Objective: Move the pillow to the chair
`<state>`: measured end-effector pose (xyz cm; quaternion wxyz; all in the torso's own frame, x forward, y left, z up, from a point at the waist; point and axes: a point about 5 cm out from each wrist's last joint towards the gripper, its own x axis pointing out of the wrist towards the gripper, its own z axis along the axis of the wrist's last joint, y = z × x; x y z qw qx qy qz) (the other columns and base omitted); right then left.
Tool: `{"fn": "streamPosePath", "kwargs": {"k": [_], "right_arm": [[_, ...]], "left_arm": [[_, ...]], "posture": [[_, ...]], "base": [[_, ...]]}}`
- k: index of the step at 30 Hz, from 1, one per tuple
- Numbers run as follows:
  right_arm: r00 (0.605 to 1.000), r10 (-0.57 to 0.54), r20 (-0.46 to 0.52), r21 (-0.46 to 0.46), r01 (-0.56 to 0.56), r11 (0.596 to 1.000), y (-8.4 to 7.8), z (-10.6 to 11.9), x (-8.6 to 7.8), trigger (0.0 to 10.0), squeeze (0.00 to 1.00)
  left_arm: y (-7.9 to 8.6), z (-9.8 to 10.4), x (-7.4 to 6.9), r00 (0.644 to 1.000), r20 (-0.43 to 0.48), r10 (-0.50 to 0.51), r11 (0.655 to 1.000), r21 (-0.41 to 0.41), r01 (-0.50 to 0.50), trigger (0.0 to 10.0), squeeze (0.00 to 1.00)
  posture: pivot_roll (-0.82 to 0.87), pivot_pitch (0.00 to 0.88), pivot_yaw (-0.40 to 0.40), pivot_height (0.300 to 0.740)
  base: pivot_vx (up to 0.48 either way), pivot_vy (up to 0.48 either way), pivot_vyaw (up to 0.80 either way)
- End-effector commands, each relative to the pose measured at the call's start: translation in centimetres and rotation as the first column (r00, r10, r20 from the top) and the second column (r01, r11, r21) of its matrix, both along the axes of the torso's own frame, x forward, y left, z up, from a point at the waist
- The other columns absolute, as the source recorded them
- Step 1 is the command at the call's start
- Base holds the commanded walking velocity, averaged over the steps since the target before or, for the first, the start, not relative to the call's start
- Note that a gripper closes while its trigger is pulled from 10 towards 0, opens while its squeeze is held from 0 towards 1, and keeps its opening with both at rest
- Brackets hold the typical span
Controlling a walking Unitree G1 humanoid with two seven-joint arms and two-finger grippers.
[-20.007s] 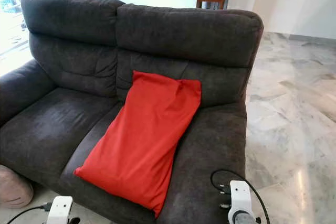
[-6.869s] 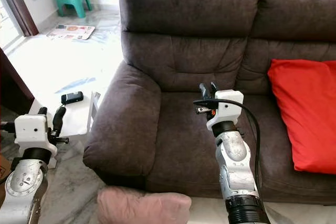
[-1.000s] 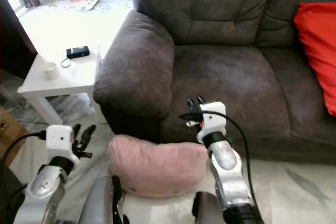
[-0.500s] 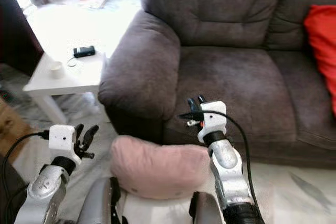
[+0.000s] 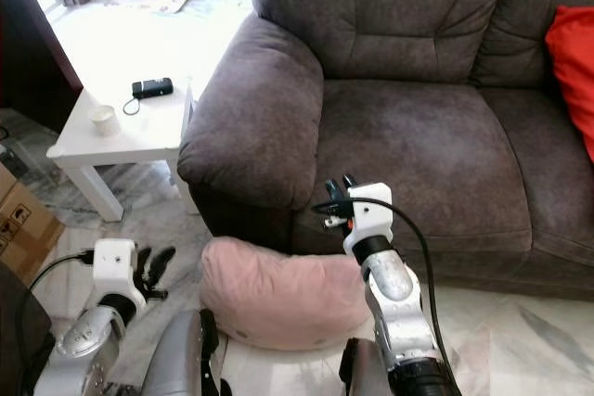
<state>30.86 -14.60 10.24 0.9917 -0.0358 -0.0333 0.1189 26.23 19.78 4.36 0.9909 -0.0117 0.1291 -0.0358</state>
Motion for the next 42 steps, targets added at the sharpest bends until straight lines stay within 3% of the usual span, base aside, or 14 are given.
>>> {"fn": "streamPosePath", "kwargs": {"k": [1, 10, 17, 33, 36, 38, 42], "right_arm": [[1.000, 0.007, -0.012, -0.004, -0.007, 1.000, 0.2, -0.2, -0.1, 10.0, 0.00], [1.000, 0.011, 0.000, 0.004, -0.011, 1.000, 0.3, 0.0, 0.1, 10.0, 0.00], [1.000, 0.023, 0.016, -0.044, -0.022, 0.999, 0.4, 0.1, 0.0, 10.0, 0.00], [1.000, 0.021, 0.011, -0.009, -0.021, 1.000, 0.5, 0.1, 0.1, 10.0, 0.00], [1.000, 0.019, 0.008, -0.009, -0.019, 1.000, 0.5, 0.1, 0.2, 10.0, 0.00], [1.000, 0.020, 0.008, -0.009, -0.020, 1.000, 0.6, 0.0, 0.2, 10.0, 0.00], [1.000, 0.025, 0.006, -0.008, -0.025, 1.000, 0.7, 0.0, 0.2, 10.0, 0.00]], "left_arm": [[0.2, -0.8, 0.1, 1.000, -0.023, 0.004, 1.000, 0.007, -0.004, 10.0, 0.00], [0.6, -3.3, -0.3, 0.994, -0.113, -0.002, 1.000, 0.020, 0.004, 10.0, 0.00], [0.8, -3.8, -0.6, 0.994, -0.113, 0.005, 1.000, 0.017, -0.003, 10.0, 0.00], [0.3, -4.1, -0.4, 0.991, -0.122, -0.046, 0.999, 0.008, 0.048, 10.0, 0.00], [-0.8, -5.5, -1.6, 0.950, -0.235, -0.206, 0.978, -0.013, 0.208, 10.0, 0.00], [-1.0, -6.4, -2.5, 0.920, -0.297, -0.257, 0.965, -0.021, 0.262, 10.0, 0.00], [-0.5, -7.1, -2.9, 0.922, -0.325, -0.211, 0.975, -0.008, 0.220, 10.0, 0.00]], "posture": [[0.09, 0.086, -0.009, 0.557], [0.08, 0.077, -0.011, 0.557], [0.09, 0.074, -0.012, 0.557], [0.09, 0.075, -0.009, 0.557], [0.09, 0.075, -0.009, 0.557], [0.09, 0.082, -0.010, 0.557], [0.10, 0.086, -0.011, 0.557]], "base": [[0.000, 0.000, 0.00], [0.118, 0.000, 0.00], [0.345, 0.000, 0.00], [0.253, 0.000, 0.11], [0.000, 0.000, 0.00], [0.000, 0.000, 0.00], [0.000, 0.000, 0.00]]}}
